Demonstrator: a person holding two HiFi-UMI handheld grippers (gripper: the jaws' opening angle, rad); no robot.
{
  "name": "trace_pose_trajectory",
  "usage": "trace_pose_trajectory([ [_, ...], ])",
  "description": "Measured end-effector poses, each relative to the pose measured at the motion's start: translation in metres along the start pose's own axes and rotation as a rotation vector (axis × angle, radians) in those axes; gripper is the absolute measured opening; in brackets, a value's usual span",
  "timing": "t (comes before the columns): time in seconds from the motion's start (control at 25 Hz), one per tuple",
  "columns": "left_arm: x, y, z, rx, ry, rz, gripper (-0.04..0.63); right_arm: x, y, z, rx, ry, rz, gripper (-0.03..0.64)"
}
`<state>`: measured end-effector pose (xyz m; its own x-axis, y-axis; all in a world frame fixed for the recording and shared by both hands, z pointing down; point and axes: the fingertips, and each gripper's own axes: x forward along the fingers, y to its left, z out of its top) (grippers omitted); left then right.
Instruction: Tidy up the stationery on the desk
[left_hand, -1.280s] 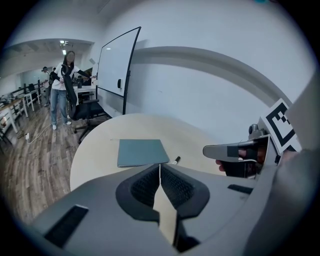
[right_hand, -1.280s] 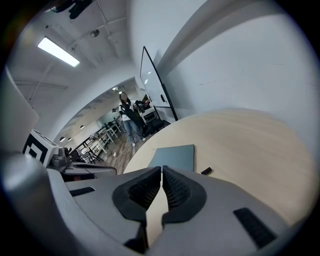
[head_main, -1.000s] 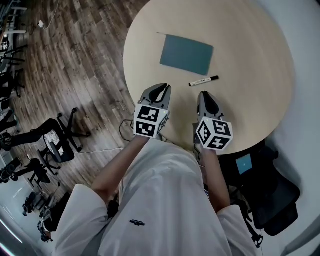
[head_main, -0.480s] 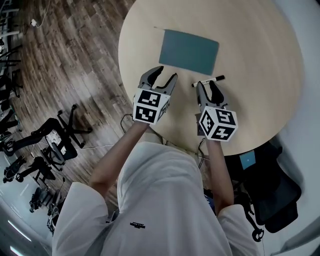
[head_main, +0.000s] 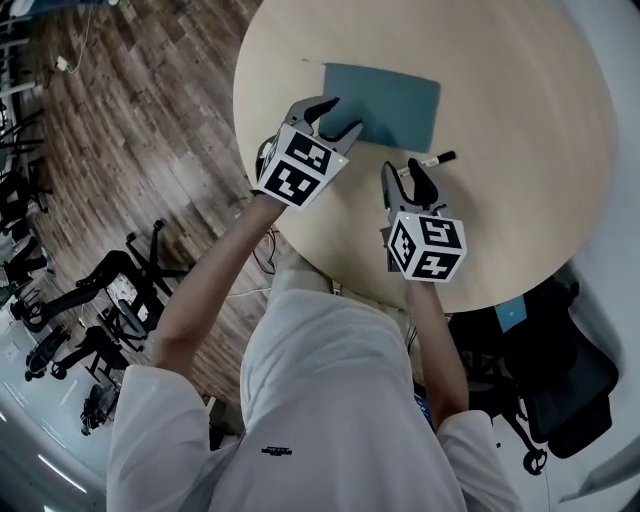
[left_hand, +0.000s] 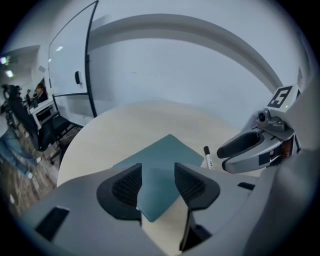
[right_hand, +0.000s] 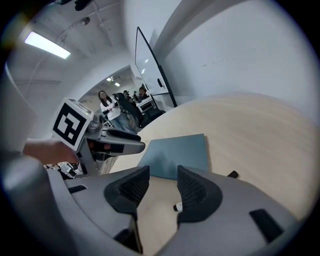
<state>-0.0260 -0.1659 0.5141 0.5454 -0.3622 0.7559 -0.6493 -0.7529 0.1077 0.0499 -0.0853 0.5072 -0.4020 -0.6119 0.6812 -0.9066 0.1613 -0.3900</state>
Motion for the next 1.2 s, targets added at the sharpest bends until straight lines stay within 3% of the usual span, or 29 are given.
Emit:
trace_pose_trajectory([
  [0.4, 0.052, 0.018, 0.013, 0.327, 0.124, -0.134, 0.241, 0.027, 0.009, -0.008, 0.011, 0.017, -0.014, 0.169],
  [0.64, 0.078, 0.026, 0.019, 0.444, 0.17, -0.209, 0.255, 0.038, 0.011, -0.017, 0.027, 0.035, -0.03, 0.169],
  [0.96, 0.109, 0.037, 0.013, 0.519, 0.242, -0.257, 0.268, 0.061, 0.004, -0.034, 0.064, 0.117, -0.057, 0.169],
  [1.2, 0.113, 0.038, 0.01, 0.434, 0.251, -0.311, 0.268, 0.069, -0.016, -0.032, 0.188, 0.094, -0.087, 0.227],
])
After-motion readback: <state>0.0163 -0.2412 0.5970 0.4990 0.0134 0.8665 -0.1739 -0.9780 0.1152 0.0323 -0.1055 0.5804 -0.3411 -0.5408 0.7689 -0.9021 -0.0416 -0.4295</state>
